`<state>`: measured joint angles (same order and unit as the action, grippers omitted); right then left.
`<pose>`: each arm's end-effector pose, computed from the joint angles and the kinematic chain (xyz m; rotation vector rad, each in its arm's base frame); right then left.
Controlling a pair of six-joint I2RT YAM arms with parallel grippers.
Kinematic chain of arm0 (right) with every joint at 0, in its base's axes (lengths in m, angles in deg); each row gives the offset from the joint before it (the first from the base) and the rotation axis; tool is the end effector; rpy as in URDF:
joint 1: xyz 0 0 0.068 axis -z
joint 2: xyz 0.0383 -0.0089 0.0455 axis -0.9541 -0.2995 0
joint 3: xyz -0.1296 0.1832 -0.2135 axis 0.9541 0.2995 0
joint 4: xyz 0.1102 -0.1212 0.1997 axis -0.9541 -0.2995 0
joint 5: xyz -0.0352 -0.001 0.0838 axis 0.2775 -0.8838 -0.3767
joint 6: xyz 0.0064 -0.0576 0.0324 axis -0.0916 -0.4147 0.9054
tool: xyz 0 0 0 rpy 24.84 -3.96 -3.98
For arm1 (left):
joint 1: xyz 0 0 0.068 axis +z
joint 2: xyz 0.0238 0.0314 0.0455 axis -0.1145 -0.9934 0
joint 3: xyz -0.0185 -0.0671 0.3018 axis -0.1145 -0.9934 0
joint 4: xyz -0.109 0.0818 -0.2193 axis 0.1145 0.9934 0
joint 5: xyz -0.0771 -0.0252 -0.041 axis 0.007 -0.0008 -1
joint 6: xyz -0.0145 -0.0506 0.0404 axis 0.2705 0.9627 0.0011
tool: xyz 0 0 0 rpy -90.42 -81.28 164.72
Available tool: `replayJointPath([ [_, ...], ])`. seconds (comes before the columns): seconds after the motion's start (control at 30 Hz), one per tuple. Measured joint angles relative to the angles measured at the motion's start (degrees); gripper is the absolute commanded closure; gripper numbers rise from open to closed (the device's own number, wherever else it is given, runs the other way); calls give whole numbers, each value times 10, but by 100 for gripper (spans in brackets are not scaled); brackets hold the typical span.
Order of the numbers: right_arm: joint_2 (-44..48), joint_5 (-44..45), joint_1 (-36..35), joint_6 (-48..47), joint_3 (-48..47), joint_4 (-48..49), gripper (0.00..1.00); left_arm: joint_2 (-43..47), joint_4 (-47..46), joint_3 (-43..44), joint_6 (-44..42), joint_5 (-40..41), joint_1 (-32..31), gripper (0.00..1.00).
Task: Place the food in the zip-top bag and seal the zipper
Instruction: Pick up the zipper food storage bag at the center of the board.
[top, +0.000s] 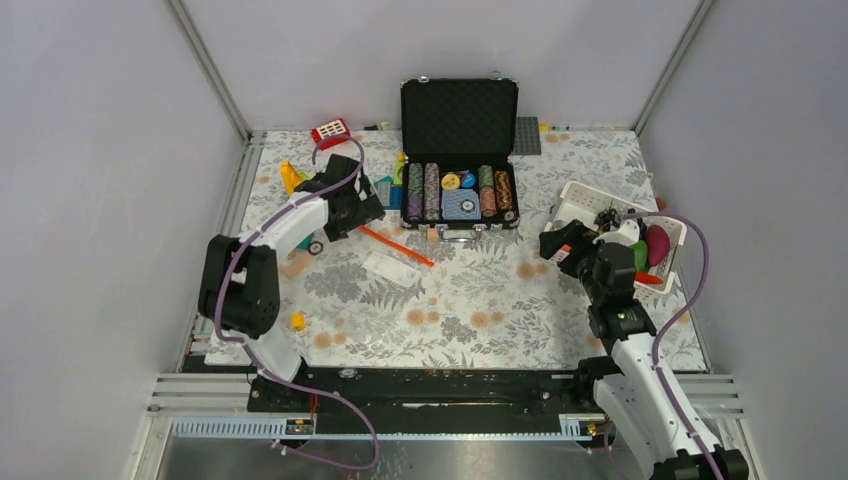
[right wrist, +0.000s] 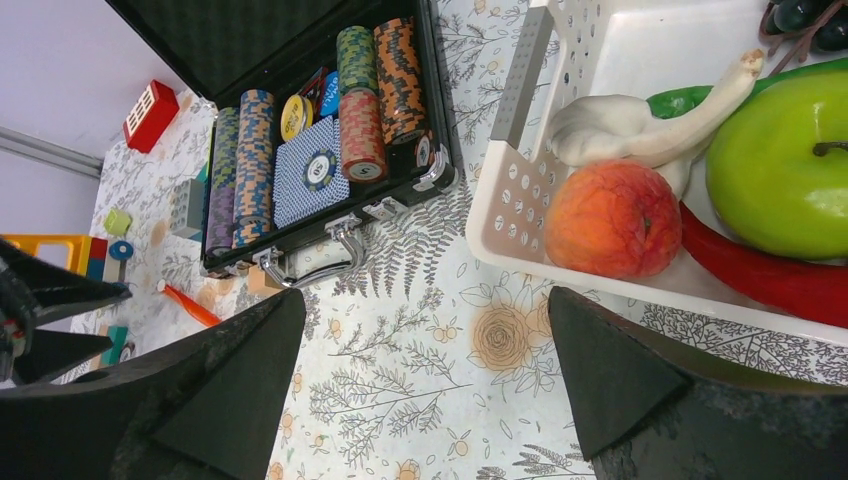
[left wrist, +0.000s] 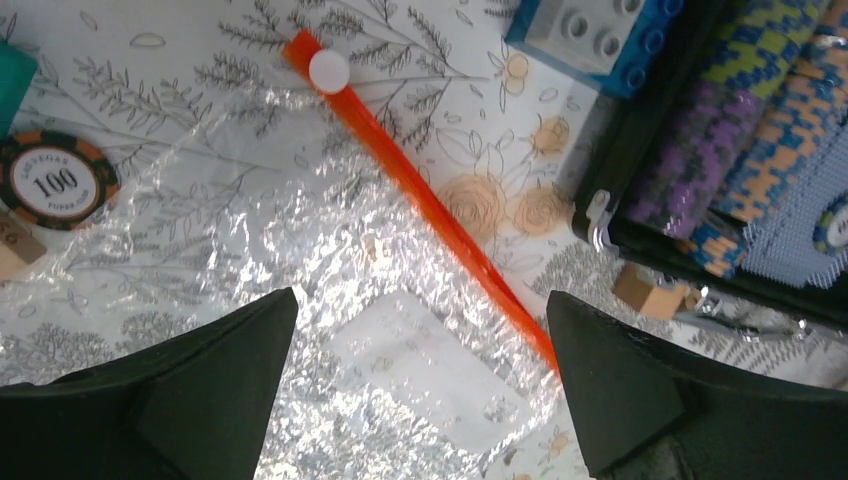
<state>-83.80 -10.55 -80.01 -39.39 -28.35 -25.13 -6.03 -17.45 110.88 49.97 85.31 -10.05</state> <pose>0.1558 0.0188 0.2657 0.4146 1.7695 0.4710 0.3380 -0.0966 0.2509 -0.5903 2.5243 -0.2827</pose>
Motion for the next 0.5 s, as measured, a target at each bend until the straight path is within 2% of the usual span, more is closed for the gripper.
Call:
replayJointPath([
  [0.17, 25, 13, 0, 0, 11, -5, 0, -83, 64, 88, 6, 34, -5, 1],
  [0.5, 79, 61, 0, 4, 20, -24, 0, -183, 186, 212, 34, 87, -35, 1],
])
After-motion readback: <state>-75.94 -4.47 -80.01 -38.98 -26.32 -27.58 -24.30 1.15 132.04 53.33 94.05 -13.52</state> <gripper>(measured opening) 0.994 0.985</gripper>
